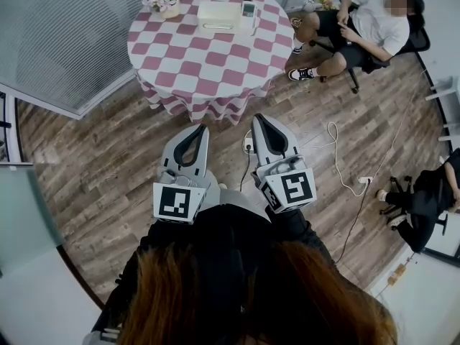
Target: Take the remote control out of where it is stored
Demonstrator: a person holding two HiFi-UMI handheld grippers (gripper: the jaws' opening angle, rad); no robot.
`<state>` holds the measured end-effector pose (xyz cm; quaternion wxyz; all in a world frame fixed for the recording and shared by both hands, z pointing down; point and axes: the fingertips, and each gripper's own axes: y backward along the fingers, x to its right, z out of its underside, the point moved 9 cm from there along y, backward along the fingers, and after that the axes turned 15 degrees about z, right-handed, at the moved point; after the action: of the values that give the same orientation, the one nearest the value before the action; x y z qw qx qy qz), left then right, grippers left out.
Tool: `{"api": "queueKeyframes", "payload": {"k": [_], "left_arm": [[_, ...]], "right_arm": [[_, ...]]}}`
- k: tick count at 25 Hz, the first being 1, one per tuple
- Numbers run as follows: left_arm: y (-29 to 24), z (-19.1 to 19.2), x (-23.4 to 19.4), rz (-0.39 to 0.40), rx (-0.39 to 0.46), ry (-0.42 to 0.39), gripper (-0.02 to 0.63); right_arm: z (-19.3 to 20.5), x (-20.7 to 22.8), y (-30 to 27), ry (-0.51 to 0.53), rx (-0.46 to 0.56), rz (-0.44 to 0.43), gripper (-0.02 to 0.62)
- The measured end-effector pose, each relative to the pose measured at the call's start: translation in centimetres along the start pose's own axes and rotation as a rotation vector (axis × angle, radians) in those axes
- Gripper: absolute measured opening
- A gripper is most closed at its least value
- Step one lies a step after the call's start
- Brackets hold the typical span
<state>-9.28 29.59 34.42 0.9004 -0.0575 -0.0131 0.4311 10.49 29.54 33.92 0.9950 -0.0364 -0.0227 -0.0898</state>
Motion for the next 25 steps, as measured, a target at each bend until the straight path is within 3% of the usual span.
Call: {"api": "queueKeyframes", "payload": {"k": [12, 25], "left_arm": [[-2.4, 0.5, -2.8, 0.003, 0.002, 0.009, 0.009], [-10.0, -0.6, -11.2, 0.046, 0.012, 0.019, 0.009]], "right_arm": [[0.3, 0.6, -3.3, -0.011, 0.001, 0.001, 0.014], [-0.2, 2.4, -13.3, -0.006, -0.02, 0.015, 0.014]]}}
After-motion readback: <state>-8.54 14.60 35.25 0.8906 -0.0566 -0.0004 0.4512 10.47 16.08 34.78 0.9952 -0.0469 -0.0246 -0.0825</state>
